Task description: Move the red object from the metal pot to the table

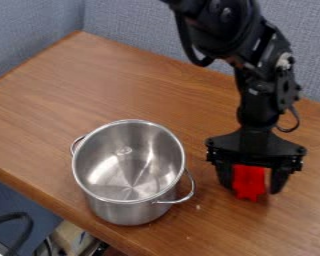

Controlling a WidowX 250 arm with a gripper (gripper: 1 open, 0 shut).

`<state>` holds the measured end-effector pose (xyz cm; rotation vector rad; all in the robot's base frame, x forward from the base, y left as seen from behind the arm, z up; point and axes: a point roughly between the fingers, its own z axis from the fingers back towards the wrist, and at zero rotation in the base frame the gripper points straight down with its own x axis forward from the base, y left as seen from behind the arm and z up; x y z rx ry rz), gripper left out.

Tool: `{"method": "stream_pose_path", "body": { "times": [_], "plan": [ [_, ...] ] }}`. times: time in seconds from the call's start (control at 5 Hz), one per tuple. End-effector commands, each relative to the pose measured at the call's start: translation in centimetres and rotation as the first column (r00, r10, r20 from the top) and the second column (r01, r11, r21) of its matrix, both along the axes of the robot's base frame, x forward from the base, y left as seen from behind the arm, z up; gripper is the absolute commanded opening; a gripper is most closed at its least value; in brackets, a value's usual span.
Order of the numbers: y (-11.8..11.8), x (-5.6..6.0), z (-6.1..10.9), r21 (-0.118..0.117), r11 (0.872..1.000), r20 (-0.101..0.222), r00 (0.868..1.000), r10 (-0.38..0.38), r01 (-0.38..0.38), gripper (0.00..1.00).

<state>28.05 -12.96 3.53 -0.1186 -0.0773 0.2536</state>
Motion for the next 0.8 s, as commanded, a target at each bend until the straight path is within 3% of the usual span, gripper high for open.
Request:
{"method": "stream_pose_path", "body": {
  "times": [0.0,0.2,0.4,0.6],
  "plan": [
    [-0.8,1.0,1.0,-0.018,1.000,0.067,0.998,-0.011,0.012,0.00],
    [-1.0,0.9,0.2,-0.012,1.000,0.063,0.998,-0.020,0.021,1.00],
    [-1.2,0.3,0.0,-0.006,1.000,0.063,0.998,0.015,-0.015,1.00],
    [-0.7,0.1,-0.1,-0.003,1.000,0.063,0.998,0.022,-0.022,0.00]
  ]
}}
